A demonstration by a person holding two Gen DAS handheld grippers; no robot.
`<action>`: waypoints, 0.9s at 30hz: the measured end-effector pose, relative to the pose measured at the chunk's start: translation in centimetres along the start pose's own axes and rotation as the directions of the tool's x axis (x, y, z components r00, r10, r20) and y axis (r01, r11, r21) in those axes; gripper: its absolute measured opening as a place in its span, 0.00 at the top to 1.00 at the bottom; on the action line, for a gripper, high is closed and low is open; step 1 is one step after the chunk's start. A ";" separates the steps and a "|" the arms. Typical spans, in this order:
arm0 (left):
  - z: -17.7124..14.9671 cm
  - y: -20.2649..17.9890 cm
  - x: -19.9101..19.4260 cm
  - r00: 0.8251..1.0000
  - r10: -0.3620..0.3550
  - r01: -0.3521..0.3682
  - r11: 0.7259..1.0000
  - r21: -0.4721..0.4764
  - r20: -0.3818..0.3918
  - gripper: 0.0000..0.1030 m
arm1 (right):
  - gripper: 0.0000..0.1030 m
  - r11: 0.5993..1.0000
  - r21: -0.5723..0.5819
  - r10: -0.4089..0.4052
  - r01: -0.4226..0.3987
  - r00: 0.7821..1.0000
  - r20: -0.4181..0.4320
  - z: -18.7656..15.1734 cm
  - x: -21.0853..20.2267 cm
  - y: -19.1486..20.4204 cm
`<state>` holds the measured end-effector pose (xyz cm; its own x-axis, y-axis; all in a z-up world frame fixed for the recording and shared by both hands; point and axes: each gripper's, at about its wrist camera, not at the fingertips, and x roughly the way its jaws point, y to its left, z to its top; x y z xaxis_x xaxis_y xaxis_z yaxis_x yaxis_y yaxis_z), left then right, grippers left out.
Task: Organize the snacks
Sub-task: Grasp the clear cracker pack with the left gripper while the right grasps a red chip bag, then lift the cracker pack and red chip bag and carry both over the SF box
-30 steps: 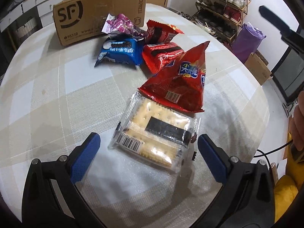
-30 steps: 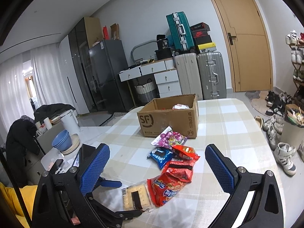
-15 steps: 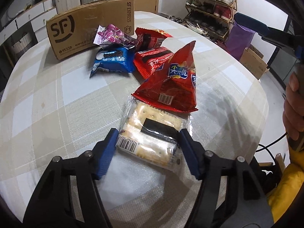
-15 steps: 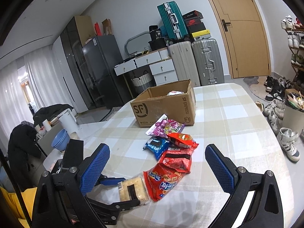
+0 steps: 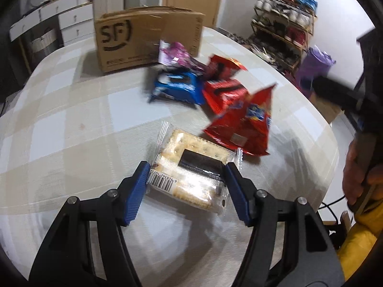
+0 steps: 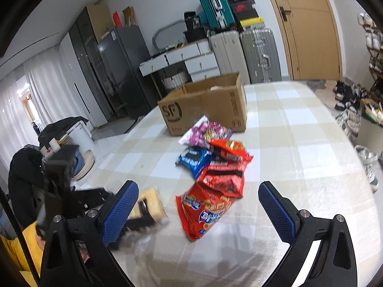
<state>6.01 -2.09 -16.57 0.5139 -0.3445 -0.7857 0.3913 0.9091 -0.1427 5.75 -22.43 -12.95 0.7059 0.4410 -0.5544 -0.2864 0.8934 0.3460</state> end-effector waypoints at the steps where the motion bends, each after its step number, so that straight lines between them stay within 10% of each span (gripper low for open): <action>1: 0.1 0.5 -0.4 1.000 0.009 -0.009 1.000 -0.008 0.009 0.40 | 0.01 1.000 0.010 0.000 0.000 1.000 -0.018 -0.2 0.5 -0.1; 12: 0.0 3.7 -3.6 0.996 0.046 -0.037 0.994 -0.105 0.081 0.40 | 0.01 0.998 0.061 -0.015 0.025 0.987 -0.159 -1.1 5.8 -0.7; 27: 0.3 5.4 -6.0 0.988 0.034 -0.002 0.977 -0.213 0.149 0.40 | 0.53 0.991 0.126 0.064 -0.038 0.975 -0.215 -1.6 8.2 -1.2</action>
<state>5.32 4.82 -12.47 0.6351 -0.3440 -0.6916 0.2187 0.9388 -0.2661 10.85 -19.79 -19.14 0.5303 0.5057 -0.6805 -0.2290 0.8582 0.4593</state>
